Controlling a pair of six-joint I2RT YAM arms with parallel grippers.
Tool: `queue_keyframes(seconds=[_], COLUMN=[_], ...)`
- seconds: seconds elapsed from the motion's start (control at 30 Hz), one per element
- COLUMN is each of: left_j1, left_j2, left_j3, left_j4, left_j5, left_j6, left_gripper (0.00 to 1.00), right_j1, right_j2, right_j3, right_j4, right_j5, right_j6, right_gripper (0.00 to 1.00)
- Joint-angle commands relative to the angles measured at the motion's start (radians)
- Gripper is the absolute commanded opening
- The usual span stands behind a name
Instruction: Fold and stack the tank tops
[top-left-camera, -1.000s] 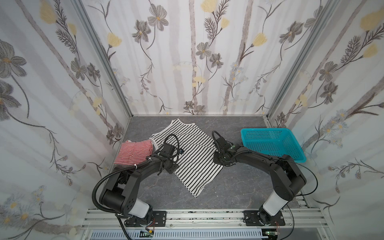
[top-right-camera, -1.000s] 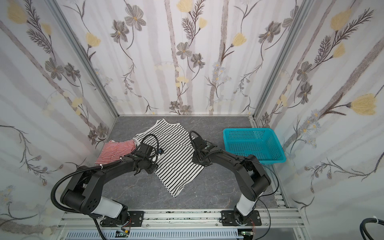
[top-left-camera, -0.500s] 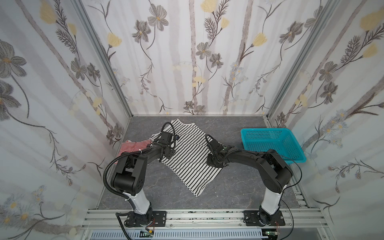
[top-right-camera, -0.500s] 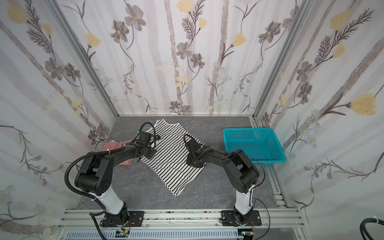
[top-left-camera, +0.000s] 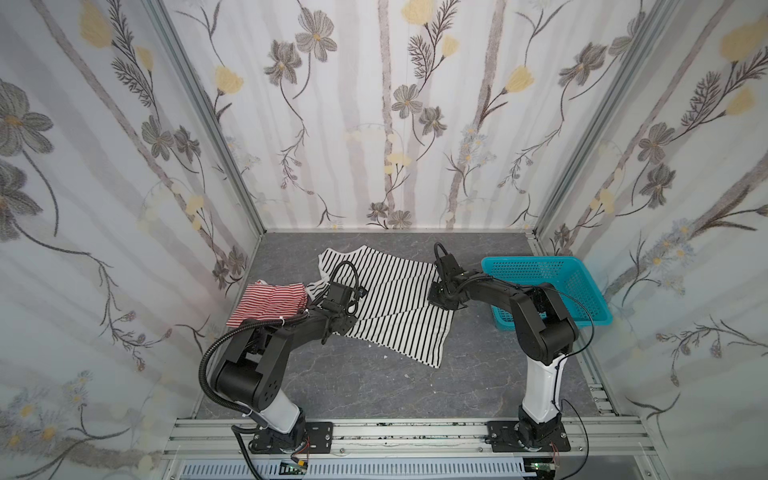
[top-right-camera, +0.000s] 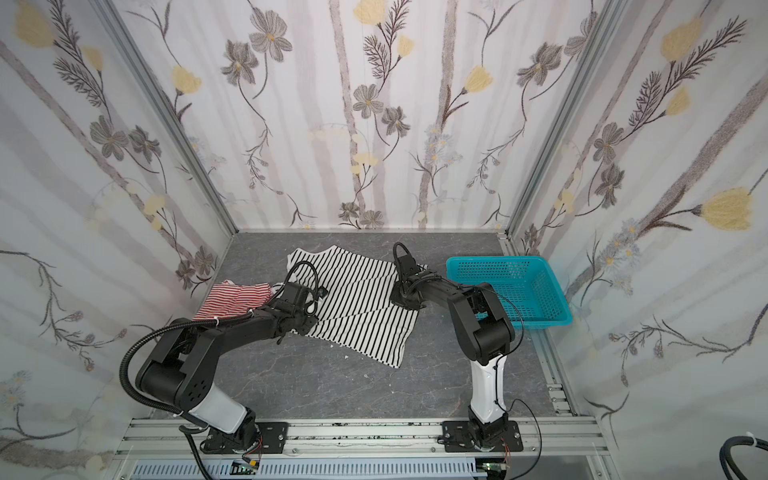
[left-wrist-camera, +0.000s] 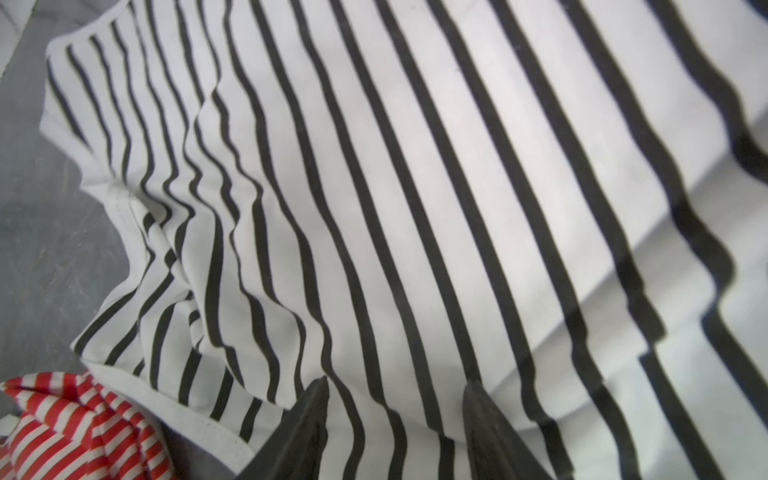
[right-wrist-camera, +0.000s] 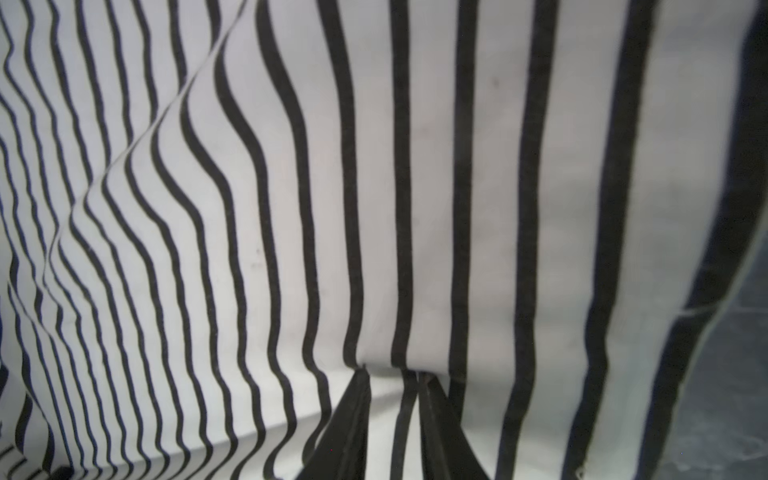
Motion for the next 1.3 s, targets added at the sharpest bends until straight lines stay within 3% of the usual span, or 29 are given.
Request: queue_keyframes(seconds=[0.0, 0.13, 0.27, 0.43, 0.57, 0.77, 1.03, 1.27], left_j1=[-0.048, -0.064, -0.033, 0.015, 0.031, 0.032, 0.033, 0.031], left_j2=[-0.059, -0.152, -0.205, -0.157, -0.102, -0.093, -0.109, -0.105], left_j3=[-0.059, -0.072, -0.032, -0.018, -0.011, 0.008, 0.002, 0.007], left_j4=[-0.251, -0.295, -0.271, -0.202, -0.196, -0.188, -0.190, -0.192], left_j5=[0.088, 0.102, 0.055, -0.032, -0.025, -0.016, -0.016, -0.014], left_j6=[0.028, 0.020, -0.021, -0.027, -0.027, -0.052, -0.070, -0.081], left_gripper=[0.55, 0.56, 0.57, 0.57, 0.56, 0.56, 0.57, 0.56], right_j1=[-0.019, 0.001, 0.049, 0.146, 0.178, 0.155, 0.059, 0.058], right_j2=[0.048, 0.003, -0.135, -0.232, -0.235, -0.231, -0.336, -0.343], right_j3=[0.078, 0.106, -0.027, -0.207, -0.300, -0.374, -0.483, -0.497], right_j4=[-0.150, -0.194, -0.153, -0.073, 0.000, -0.001, -0.001, 0.001], right_j5=[0.076, 0.121, 0.143, 0.111, 0.076, 0.122, 0.145, 0.125], right_j6=[-0.057, -0.082, -0.047, 0.027, 0.061, 0.065, 0.051, 0.047], right_gripper=[0.25, 0.25, 0.26, 0.25, 0.25, 0.25, 0.25, 0.26])
